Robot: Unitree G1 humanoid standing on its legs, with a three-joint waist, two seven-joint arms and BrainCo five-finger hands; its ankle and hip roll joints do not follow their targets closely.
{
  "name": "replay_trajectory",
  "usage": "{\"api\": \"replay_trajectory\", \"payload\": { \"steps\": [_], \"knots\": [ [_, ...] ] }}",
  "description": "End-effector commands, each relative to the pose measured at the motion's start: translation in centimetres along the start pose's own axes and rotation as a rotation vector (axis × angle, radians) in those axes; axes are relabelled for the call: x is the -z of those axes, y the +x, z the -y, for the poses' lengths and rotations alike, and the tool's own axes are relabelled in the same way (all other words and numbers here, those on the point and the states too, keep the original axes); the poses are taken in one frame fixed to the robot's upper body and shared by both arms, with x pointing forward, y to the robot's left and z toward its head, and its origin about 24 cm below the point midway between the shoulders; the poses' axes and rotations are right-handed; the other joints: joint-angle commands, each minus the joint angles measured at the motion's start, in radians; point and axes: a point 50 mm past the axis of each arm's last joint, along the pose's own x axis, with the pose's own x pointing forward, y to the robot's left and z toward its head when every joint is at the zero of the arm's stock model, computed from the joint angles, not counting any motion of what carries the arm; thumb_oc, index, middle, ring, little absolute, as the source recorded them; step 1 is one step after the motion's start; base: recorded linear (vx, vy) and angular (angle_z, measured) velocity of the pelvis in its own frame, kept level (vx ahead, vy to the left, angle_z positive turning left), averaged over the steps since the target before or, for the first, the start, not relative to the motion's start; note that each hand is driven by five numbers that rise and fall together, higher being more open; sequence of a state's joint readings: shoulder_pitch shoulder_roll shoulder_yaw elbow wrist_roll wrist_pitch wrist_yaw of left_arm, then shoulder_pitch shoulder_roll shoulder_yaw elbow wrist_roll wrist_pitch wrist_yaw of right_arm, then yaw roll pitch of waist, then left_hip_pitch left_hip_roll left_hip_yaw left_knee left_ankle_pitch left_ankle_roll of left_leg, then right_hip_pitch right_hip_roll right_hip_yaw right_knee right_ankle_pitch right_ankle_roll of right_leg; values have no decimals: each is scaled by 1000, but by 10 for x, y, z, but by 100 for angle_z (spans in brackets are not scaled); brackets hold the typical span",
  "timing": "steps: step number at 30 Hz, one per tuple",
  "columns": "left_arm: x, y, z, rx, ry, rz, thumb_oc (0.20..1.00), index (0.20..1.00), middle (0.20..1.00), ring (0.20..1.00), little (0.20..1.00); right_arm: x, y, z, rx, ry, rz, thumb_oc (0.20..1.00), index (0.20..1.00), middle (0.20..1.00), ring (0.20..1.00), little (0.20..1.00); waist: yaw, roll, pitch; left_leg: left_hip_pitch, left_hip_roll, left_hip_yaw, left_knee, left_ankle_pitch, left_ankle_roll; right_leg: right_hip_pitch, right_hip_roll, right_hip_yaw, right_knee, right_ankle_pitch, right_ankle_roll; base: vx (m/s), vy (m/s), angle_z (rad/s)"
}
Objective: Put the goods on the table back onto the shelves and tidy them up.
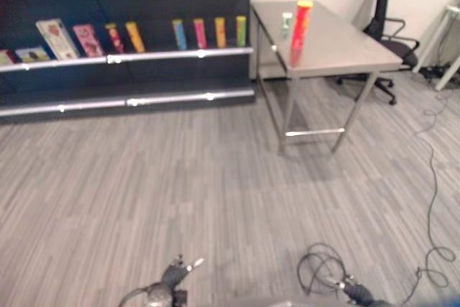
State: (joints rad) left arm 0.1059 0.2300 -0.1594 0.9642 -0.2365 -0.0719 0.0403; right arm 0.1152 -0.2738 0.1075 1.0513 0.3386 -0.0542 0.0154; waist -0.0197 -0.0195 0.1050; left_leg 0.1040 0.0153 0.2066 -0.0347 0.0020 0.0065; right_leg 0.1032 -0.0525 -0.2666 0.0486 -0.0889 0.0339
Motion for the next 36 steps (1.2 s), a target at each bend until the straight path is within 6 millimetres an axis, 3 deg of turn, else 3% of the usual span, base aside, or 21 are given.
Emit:
{"api": "replay_trajectory", "payload": {
  "steps": [1, 16, 31, 36],
  "knots": [
    [-21, 5, -1, 5, 60, 75, 1000, 1000, 1000, 1000, 1000, -20, 4, 1, -8, -24, 65, 1000, 1000, 1000, 1000, 1000, -5, -15, 0, 33, 86, -13, -53, 59, -116, 47, -73, -15, -136, 141, 116, 7, -4, -4],
    [-5, 6, -5, -11, 84, -8, 1000, 1000, 1000, 1000, 1000, -20, 5, 1, -3, -11, 56, 1000, 1000, 1000, 1000, 1000, -7, -11, -8, 43, 85, -19, -53, 55, -114, 57, -66, -8, -136, 131, 110, 0, 0, 0],
    [-10, 6, -2, -5, 49, 16, 1000, 1000, 1000, 1000, 1000, -15, 4, 1, 0, 27, 43, 1000, 1000, 1000, 1000, 1000, -8, -5, 0, 35, 90, -32, -53, 61, -119, 58, -55, -10, -136, 121, 102, 1, -2, 0],
    [-19, 8, 1, -6, 6, 45, 1000, 1000, 1000, 1000, 1000, -21, 5, 2, 5, 2, 63, 1000, 1000, 1000, 1000, 1000, -4, 0, 12, 19, 94, -38, -42, 67, -122, 44, -51, -7, -134, 119, 98, 9, -39, 1]
  ]
}}
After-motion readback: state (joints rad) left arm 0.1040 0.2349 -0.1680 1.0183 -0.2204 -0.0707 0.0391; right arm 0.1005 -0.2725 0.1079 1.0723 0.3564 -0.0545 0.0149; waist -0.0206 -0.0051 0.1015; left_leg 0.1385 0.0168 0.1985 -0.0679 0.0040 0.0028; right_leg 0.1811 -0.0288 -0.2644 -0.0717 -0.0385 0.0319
